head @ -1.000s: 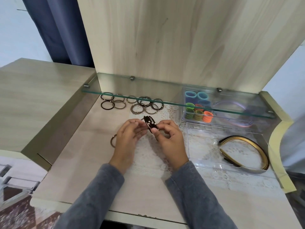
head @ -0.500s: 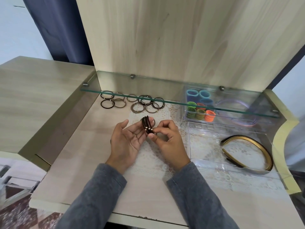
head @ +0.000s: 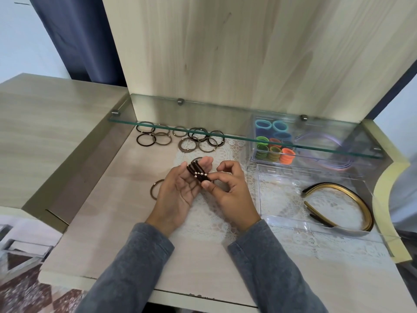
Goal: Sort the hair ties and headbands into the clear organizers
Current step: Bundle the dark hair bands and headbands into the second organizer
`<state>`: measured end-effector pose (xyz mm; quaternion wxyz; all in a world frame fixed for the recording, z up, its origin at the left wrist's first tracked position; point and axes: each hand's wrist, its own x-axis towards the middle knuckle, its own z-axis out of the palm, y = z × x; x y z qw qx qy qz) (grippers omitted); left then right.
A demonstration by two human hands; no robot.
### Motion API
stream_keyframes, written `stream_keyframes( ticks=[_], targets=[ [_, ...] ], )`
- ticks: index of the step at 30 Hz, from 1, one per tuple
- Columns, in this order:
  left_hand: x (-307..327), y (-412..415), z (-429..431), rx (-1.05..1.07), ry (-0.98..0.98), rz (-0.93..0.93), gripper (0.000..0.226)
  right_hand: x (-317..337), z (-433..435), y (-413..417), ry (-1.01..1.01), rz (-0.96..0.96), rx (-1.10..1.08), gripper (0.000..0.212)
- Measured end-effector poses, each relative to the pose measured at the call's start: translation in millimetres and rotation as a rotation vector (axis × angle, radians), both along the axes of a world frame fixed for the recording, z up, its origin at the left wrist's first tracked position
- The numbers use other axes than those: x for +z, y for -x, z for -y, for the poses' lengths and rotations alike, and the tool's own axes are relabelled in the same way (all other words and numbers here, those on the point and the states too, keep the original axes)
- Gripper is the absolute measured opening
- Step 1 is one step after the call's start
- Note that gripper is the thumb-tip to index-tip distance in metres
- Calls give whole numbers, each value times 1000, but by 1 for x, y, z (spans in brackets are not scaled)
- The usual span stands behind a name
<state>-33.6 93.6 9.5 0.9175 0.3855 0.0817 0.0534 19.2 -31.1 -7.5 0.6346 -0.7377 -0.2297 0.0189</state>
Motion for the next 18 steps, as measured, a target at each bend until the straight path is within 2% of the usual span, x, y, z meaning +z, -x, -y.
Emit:
stream_keyframes(
  ticks=[4, 8, 12, 18],
  targets=[
    [3, 0, -3, 20, 119, 7, 50, 1, 0, 1, -28, -41, -8, 22],
    [0, -1, -2, 14, 85, 3, 46, 0, 0, -1, 2, -30, -15, 26],
    [-6, -3, -1, 47, -2, 7, 44, -2, 0, -1, 20, -34, -6, 20],
    [-7, -3, 0, 87, -6, -7, 41, -3, 0, 0, -13, -49, -8, 6]
  ],
)
